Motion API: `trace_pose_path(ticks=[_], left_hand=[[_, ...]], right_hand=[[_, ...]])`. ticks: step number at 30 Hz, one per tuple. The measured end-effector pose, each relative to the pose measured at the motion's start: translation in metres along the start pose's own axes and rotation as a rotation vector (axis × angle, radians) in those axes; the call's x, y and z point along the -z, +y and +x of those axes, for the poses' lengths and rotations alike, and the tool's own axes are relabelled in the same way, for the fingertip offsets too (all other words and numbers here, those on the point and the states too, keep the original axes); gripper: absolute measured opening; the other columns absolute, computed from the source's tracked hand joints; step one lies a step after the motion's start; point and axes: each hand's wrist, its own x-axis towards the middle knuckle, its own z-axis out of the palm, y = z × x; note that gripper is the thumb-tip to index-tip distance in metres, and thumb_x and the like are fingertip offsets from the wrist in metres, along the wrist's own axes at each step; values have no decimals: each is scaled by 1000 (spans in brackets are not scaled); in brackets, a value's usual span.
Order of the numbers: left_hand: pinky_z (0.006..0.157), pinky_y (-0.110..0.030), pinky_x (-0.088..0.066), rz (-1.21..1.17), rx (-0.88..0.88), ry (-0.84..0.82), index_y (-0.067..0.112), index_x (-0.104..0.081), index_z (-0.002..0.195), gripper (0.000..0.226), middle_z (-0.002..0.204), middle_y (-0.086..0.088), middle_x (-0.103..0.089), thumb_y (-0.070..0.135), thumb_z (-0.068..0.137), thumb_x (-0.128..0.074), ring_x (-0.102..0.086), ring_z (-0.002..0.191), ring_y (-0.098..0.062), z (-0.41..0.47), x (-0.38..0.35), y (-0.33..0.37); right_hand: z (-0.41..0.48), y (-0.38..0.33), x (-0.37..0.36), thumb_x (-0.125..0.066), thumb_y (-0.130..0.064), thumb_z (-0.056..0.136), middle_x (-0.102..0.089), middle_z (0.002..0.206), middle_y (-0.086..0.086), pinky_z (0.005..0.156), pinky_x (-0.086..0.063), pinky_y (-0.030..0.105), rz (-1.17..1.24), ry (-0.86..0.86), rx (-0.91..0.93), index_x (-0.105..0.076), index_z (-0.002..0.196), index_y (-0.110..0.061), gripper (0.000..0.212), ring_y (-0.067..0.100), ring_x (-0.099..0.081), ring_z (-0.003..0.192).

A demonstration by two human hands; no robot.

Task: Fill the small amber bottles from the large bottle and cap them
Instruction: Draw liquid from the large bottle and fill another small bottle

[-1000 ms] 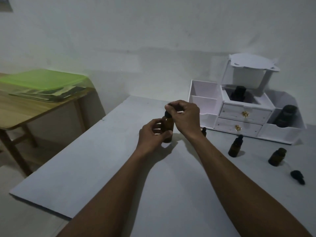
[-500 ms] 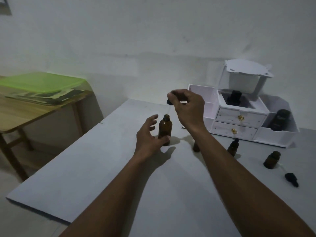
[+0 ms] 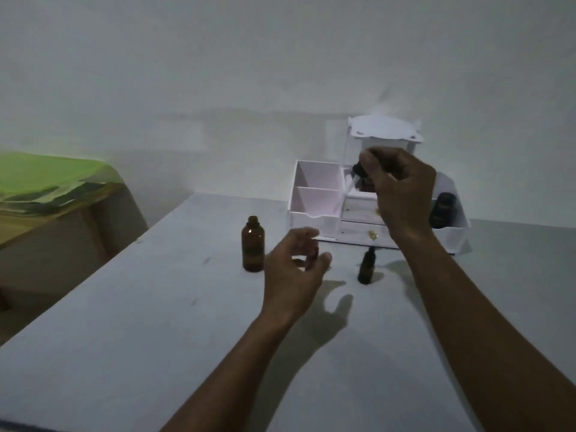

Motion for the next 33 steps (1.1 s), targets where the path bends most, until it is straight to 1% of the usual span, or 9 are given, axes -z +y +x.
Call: trace_pose_path(ticks=[2, 7, 12, 15, 18, 20, 24, 27, 33], left_hand=[[72, -7, -51, -17, 35, -106, 35, -61, 113, 36, 104, 20, -65, 21, 87, -81, -64, 96, 2, -8, -28, 6], [71, -8, -51, -36, 134, -305, 38, -62, 110, 33, 103, 20, -65, 26, 86, -81, -64, 95, 1, -21, -94, 13], [67, -8, -48, -44, 238, -391, 34, -61, 122, 40, 113, 16, -62, 24, 88, -80, -62, 100, -4, -18, -143, 13], [66, -8, -42, -52, 306, -378, 26, -57, 137, 53, 128, 8, -60, 20, 88, -79, -55, 104, -4, -12, -164, 14], [66, -10, -42, -57, 355, -353, 27, -53, 142, 66, 133, 7, -57, 24, 83, -84, -55, 109, -9, -5, -181, 14], [64, -9, -44, -4, 336, -351, 28, -53, 141, 70, 132, 8, -59, 27, 80, -87, -57, 107, -8, 0, -188, 13], [75, -14, -49, 76, 300, -335, 26, -58, 138, 65, 133, 7, -63, 29, 79, -88, -60, 106, -8, 10, -195, 9], [77, -16, -44, 82, 293, -358, 22, -59, 138, 63, 131, 5, -64, 29, 81, -86, -59, 105, -8, 13, -193, 9], [100, -29, -50, 134, 284, -384, 19, -60, 138, 62, 134, 1, -66, 32, 82, -85, -63, 116, -14, 8, -191, 14]], right_hand=[[-2, 12, 32, -72, -24, 90, -74, 90, -3, 78, -58, 19, -85, 41, -8, -74, 104, -15, 17, 0, -71, 81], [-7, 41, 103, -73, -21, 90, -76, 89, 2, 75, -63, 42, -140, 92, -123, -75, 100, -16, 12, 12, -75, 78], [-10, 59, 138, -72, -10, 89, -70, 78, -9, 62, -48, 4, -187, 179, -134, -74, 96, -9, 8, -13, -65, 66], [-12, 72, 147, -75, -19, 87, -72, 79, -9, 68, -53, 11, -221, 230, -145, -75, 94, -19, 7, -8, -67, 71], [-14, 83, 151, -76, -22, 86, -74, 82, -5, 73, -58, 21, -237, 249, -160, -77, 94, -15, 10, 3, -71, 75], [-16, 86, 152, -76, -22, 87, -74, 84, -3, 73, -57, 17, -252, 246, -154, -77, 96, -11, 14, -2, -69, 75], [-17, 90, 154, -75, -24, 88, -72, 88, -6, 71, -52, 6, -302, 234, -147, -76, 100, -10, 19, -14, -64, 73], [-18, 90, 153, -75, -24, 87, -72, 85, -7, 71, -51, 7, -288, 230, -169, -77, 99, -11, 17, -11, -65, 72], [-20, 89, 146, -76, -24, 87, -74, 82, -5, 73, -57, 19, -273, 222, -184, -77, 94, -13, 14, 0, -69, 72]])
